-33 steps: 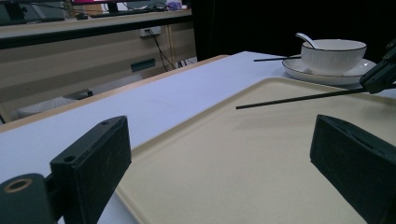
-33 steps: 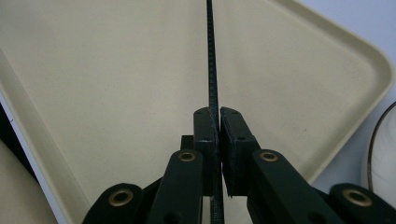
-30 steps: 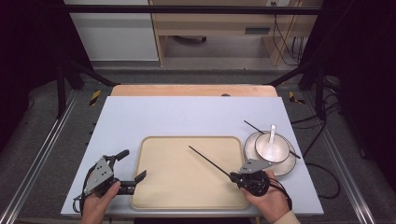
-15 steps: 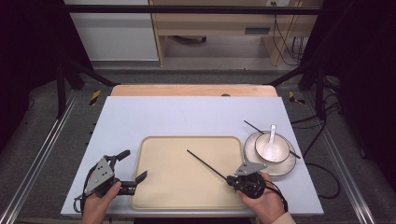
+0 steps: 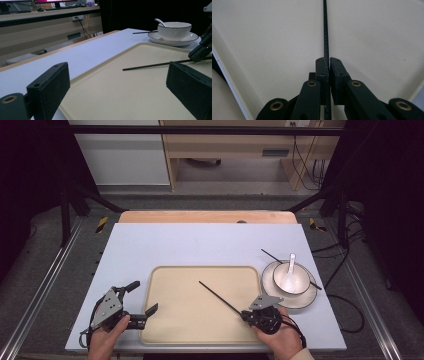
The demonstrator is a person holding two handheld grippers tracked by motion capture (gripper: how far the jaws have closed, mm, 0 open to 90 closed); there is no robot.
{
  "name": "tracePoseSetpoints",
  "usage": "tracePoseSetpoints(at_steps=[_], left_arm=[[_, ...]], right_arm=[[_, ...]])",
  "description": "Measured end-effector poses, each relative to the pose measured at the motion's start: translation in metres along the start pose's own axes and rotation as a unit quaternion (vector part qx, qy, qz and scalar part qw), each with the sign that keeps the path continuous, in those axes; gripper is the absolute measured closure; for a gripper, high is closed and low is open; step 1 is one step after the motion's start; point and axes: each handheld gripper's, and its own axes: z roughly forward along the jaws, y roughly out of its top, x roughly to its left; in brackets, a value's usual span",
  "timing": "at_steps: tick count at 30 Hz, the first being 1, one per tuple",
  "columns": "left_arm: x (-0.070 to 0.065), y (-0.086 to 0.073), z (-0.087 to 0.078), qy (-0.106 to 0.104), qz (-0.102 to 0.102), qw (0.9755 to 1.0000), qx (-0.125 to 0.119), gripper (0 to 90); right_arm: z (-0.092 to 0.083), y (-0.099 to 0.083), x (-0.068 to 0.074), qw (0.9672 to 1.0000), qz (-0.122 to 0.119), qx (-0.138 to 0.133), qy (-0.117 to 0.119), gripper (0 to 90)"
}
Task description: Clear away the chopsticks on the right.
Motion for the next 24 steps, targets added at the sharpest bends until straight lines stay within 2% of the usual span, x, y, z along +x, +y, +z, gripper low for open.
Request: tracePoseSetpoints(at_steps=[10,20,24], left_arm=[[0.0,0.0,0.0,-0.001,0.001,1.0,0.0,4.9],[0.0,0.001,-0.001,-0.001,0.004,1.0,0.003,4.9],[0.0,0.0,-0.001,-0.001,0.002,1.0,0.0,4.9]], right_arm=[[0.0,-0.001,0.0,1.0,0.002,-0.002,0.003,83.8],[-0.007,0.0,-0.002,0.9996,0.005,-0.026,0.004,79.7],[-0.013,0.0,-0.005,0.9991,0.005,-0.041,-0.002,74.9]])
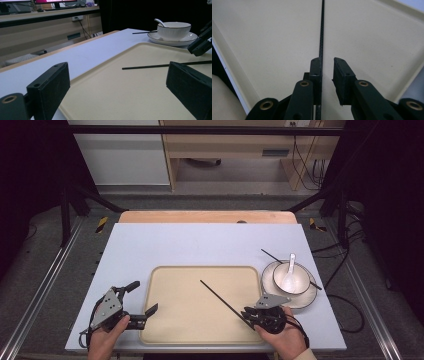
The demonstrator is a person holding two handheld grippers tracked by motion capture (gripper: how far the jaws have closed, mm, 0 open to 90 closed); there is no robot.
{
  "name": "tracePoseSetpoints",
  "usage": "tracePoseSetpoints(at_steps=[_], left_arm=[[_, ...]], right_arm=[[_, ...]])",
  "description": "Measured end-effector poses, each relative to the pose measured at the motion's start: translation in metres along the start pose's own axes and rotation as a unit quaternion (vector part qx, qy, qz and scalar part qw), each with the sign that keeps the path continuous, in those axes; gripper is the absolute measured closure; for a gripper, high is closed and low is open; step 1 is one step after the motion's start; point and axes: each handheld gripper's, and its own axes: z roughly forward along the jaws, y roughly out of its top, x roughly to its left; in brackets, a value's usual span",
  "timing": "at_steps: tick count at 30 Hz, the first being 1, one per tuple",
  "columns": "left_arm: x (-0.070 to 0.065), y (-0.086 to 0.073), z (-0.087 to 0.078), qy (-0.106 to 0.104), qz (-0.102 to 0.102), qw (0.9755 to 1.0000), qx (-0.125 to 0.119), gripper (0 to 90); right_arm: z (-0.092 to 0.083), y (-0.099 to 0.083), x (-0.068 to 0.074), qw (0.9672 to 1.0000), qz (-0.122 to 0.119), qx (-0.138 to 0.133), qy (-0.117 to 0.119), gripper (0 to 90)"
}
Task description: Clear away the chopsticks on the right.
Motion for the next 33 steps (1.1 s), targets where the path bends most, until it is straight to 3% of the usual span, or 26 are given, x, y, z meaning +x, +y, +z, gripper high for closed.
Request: tracePoseSetpoints(at_steps=[7,10,13,14,15,16,17,18,19,20,21,22,23,24,26,27,30,32,33], left_arm=[[0.0,0.0,-0.001,0.002,-0.003,1.0,-0.004,4.9],[0.001,-0.001,-0.001,0.002,-0.003,1.0,-0.001,4.8],[0.001,-0.001,-0.001,0.002,-0.003,1.0,0.0,4.9],[0.001,-0.001,-0.001,0.002,-0.002,1.0,-0.001,4.9],[0.0,-0.001,-0.001,0.002,-0.002,1.0,-0.001,4.9],[0.0,-0.001,-0.001,0.002,-0.002,1.0,-0.001,4.9],[0.0,-0.001,-0.001,0.002,-0.002,1.0,-0.001,4.9],[0.0,-0.001,0.0,0.001,-0.002,1.0,0.002,4.8],[0.0,-0.001,0.0,0.001,-0.002,1.0,0.002,4.9],[0.0,-0.002,0.0,0.001,-0.003,1.0,0.001,4.9],[0.0,-0.002,0.0,0.001,-0.003,1.0,0.001,4.9],[0.0,-0.002,0.0,0.001,-0.003,1.0,0.002,4.8],[0.0,-0.002,0.0,0.001,-0.003,1.0,0.002,4.9],[0.0,-0.002,0.001,0.0,-0.003,1.0,0.003,4.9],[0.0,-0.002,0.001,0.0,-0.003,1.0,0.004,4.9],[0.0,-0.002,0.001,0.0,-0.003,1.0,0.004,4.9],[0.0,-0.003,0.001,0.0,-0.003,1.0,0.005,4.9],[0.0,-0.003,0.001,-0.001,-0.003,1.0,0.006,4.9],[0.0,-0.003,0.001,-0.001,-0.003,1.0,0.007,4.9]], right_arm=[[-0.01,0.005,-0.001,0.9997,-0.006,-0.02,-0.013,62.2],[-0.027,0.016,-0.005,0.9986,-0.023,-0.037,-0.031,50.3],[-0.039,0.021,-0.01,0.9978,-0.032,-0.041,-0.042,45.3],[-0.053,0.027,-0.017,0.9964,-0.043,-0.049,-0.055,40.8],[-0.053,0.027,-0.017,0.9964,-0.043,-0.049,-0.055,40.8],[-0.069,0.032,-0.025,0.9943,-0.054,-0.058,-0.071,36.4],[-0.069,0.032,-0.025,0.9943,-0.054,-0.058,-0.071,36.4],[-0.087,0.037,-0.036,0.9913,-0.064,-0.068,-0.094,33.6],[-0.087,0.037,-0.036,0.9913,-0.064,-0.068,-0.094,33.6],[-0.105,0.04,-0.048,0.988,-0.065,-0.081,-0.115,30.8],[-0.105,0.04,-0.048,0.988,-0.065,-0.081,-0.115,30.8],[-0.121,0.041,-0.062,0.9857,-0.058,-0.089,-0.131,27.2],[-0.121,0.041,-0.062,0.9857,-0.058,-0.089,-0.131,27.2],[-0.135,0.038,-0.077,0.9844,-0.044,-0.094,-0.142,26.2],[-0.143,0.034,-0.091,0.983,-0.028,-0.097,-0.153,27.2],[-0.143,0.034,-0.091,0.983,-0.028,-0.097,-0.153,27.2],[-0.15,0.02,-0.113,0.982,-0.009,-0.086,-0.168,40.0],[-0.147,0.009,-0.125,0.9823,-0.005,-0.063,-0.176,47.8],[-0.143,-0.003,-0.135,0.9829,0.004,-0.049,-0.177,56.7]])
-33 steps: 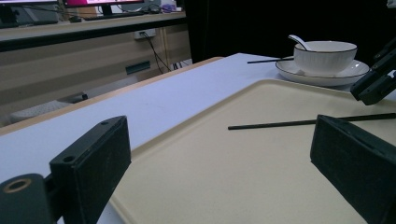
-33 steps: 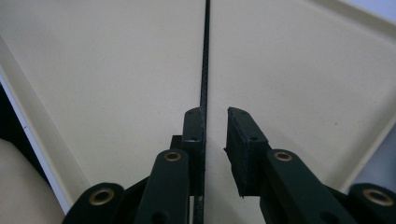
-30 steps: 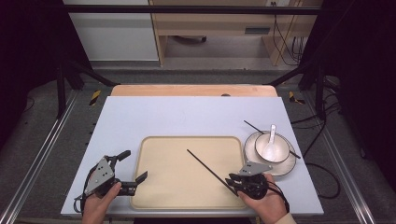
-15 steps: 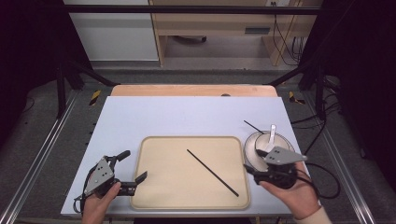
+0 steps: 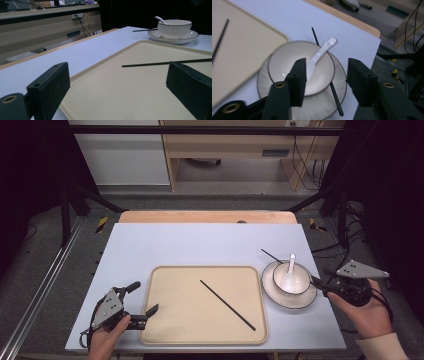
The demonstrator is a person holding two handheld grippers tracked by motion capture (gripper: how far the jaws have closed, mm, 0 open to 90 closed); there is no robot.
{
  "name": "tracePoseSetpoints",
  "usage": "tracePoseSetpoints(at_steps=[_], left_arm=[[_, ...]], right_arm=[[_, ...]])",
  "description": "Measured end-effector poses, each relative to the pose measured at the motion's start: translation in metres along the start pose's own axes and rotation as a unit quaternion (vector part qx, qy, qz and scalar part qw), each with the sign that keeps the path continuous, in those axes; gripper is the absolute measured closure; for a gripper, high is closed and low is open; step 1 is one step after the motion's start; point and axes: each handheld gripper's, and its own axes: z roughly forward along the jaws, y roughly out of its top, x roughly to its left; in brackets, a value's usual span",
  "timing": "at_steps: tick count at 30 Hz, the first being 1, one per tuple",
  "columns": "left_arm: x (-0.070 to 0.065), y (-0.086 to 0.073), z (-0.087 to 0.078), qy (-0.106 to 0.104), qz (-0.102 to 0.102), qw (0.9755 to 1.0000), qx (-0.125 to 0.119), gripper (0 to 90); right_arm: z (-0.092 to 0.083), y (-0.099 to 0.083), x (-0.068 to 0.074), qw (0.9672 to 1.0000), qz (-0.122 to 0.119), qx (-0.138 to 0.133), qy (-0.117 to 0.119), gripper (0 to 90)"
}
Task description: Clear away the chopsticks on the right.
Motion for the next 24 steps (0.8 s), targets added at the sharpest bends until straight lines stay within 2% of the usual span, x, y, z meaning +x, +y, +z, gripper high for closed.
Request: tracePoseSetpoints(at_steps=[2,3,4,5,10,11,16,19,21,24], left_arm=[[0.0,0.0,0.0,0.0,0.0,1.0,0.0,4.9],[0.0,0.0,0.0,0.001,0.0,1.0,0.001,4.9],[0.0,0.0,0.0,0.001,0.0,1.0,0.001,4.9],[0.0,-0.001,0.001,0.0,-0.001,1.0,0.001,4.9],[0.0,-0.001,0.001,0.0,-0.001,1.0,0.002,4.9],[0.0,-0.001,0.001,0.0,0.0,1.0,0.004,5.0],[-0.001,-0.001,0.002,-0.001,-0.002,1.0,0.001,5.0],[0.0,-0.001,0.001,0.0,0.0,1.0,0.003,5.0],[0.0,-0.001,0.001,0.0,-0.001,1.0,0.002,5.0],[0.0,-0.001,0.001,0.0,-0.001,1.0,0.003,5.0]], right_arm=[[0.002,-0.005,-0.003,1.0,0.003,0.007,-0.002,59.4],[0.01,-0.016,-0.008,0.9997,0.015,0.019,0.0,65.2],[0.01,-0.016,-0.008,0.9997,0.015,0.019,0.0,65.2],[0.016,-0.025,-0.012,0.9995,0.019,0.027,0.0,69.9],[0.026,-0.037,-0.018,0.9986,0.032,0.042,0.0,75.9],[0.031,-0.04,-0.021,0.9986,0.027,0.045,0.004,77.1],[0.043,-0.046,-0.028,0.998,0.034,0.053,0.007,77.1],[0.054,-0.048,-0.031,0.997,0.04,0.064,0.013,73.9],[0.064,-0.049,-0.032,0.9969,0.036,0.067,0.019,72.4],[0.068,-0.05,-0.031,0.9966,0.034,0.073,0.022,72.4]])
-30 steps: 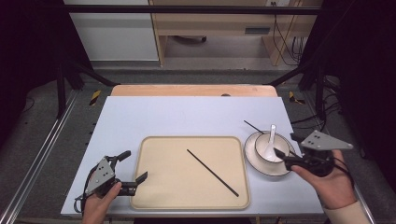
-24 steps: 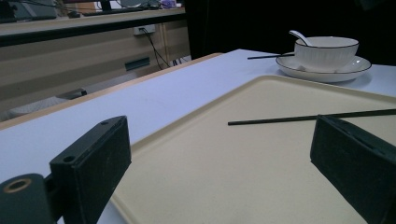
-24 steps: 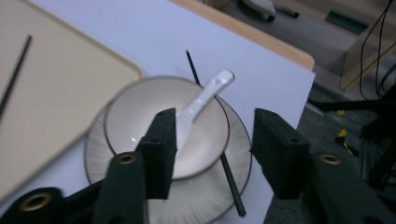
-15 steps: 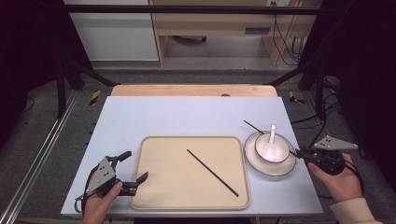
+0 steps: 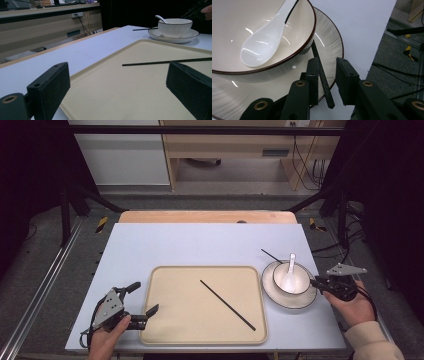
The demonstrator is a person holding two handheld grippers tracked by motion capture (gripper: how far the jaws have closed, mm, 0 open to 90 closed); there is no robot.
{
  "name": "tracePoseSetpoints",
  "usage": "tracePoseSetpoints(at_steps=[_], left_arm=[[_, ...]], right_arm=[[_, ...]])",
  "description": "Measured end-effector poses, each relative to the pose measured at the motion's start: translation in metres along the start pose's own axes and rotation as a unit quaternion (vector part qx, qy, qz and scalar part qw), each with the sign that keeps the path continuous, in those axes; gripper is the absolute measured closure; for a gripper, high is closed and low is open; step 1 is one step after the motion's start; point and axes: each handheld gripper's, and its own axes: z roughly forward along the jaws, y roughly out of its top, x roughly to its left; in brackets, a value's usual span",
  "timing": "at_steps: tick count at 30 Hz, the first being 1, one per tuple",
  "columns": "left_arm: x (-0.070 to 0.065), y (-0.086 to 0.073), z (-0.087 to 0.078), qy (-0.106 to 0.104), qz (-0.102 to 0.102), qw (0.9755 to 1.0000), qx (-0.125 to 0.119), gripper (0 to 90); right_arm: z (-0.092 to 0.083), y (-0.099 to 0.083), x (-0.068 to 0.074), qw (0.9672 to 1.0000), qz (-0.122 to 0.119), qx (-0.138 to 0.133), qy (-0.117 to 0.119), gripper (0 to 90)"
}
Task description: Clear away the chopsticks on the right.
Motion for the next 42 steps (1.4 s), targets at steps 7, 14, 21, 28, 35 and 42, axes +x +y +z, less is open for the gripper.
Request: tracePoseSetpoints(at_steps=[7,14,21,28,35,42], left_arm=[[0.0,0.0,0.0,-0.002,0.0,1.0,0.001,5.0],[0.0,0.0,0.0,-0.002,0.0,1.0,0.002,5.0],[-0.001,0.0,0.0,-0.001,0.0,1.0,0.002,5.0],[-0.002,0.0,0.001,-0.002,0.002,1.0,0.003,5.0],[-0.004,0.002,0.001,-0.002,0.002,1.0,0.0,5.0],[-0.002,0.002,-0.001,0.001,0.005,1.0,0.003,5.0]], right_arm=[[0.011,-0.001,0.002,0.9996,-0.019,0.018,0.01,77.8],[0.012,-0.003,0.004,0.9996,-0.02,0.018,0.012,85.0],[-0.001,0.0,0.002,0.9997,-0.004,-0.017,-0.016,85.5],[-0.055,0.027,0.035,0.9925,0.016,-0.112,-0.045,85.4],[-0.055,0.047,0.134,0.9916,-0.056,-0.102,0.056,85.4],[-0.009,0.037,0.186,0.9897,-0.07,-0.032,0.12,85.4]])
